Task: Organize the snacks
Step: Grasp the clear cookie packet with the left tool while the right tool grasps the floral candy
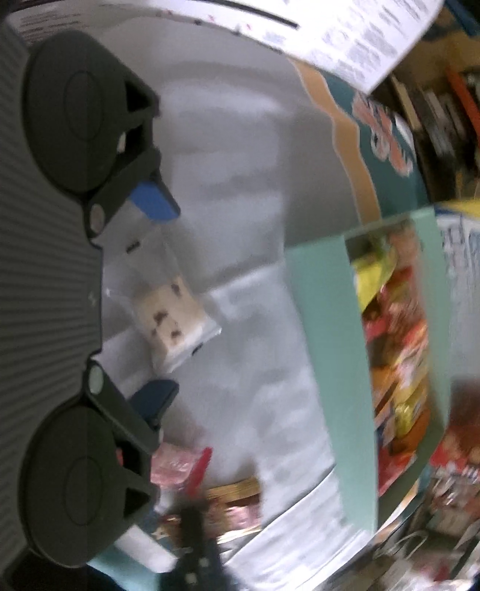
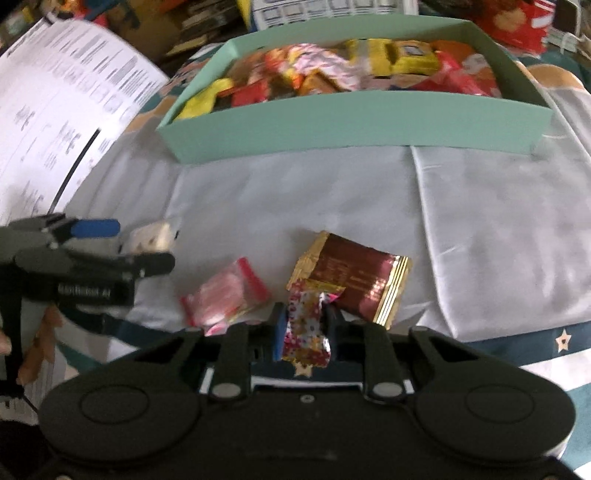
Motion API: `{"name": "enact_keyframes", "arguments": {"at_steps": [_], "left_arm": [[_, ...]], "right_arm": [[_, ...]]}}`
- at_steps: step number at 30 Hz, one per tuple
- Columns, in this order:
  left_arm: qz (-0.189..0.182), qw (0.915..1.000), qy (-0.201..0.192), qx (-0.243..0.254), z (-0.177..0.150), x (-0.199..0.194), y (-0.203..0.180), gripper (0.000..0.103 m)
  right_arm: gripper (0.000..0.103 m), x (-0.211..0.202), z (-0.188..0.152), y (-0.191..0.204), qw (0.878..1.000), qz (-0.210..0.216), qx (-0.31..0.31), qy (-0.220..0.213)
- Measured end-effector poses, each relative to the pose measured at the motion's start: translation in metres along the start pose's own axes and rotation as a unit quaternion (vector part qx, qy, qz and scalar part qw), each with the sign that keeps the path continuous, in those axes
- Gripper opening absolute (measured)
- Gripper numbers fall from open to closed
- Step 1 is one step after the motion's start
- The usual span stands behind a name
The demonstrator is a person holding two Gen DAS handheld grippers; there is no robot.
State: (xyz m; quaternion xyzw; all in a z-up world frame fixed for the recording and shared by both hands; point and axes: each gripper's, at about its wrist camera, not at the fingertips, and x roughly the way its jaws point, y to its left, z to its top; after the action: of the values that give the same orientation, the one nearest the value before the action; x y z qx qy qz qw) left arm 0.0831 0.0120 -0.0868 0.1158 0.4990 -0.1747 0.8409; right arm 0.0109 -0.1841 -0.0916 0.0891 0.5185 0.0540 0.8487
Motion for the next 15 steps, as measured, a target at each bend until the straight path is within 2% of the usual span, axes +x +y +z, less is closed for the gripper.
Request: {"name": "enact_keyframes", "arguments": {"at_steps": [2,6,15], "left_arm": [[-0.009,0.9999,-0.002,0.007,0.002,-0.001,-0.004,0.070],[-0.004,1.0000,0.000,0.007,0.001,-0.006,-0.016,0.052],[-0.003,0.9982,0.009,-0.060,0.008,-0.008,-0.018,0.048]], "right_arm": [[0.023,0.000,0.001,-0.004,1.000,0.003,0.005,-0.001],[0.023,0.000,0.002,-0.010,1.000,0.007,0.015,-0.006],[0.023,-0.003,-0.001,-0.017,0.999,0.023,0.035,-0.019]]}}
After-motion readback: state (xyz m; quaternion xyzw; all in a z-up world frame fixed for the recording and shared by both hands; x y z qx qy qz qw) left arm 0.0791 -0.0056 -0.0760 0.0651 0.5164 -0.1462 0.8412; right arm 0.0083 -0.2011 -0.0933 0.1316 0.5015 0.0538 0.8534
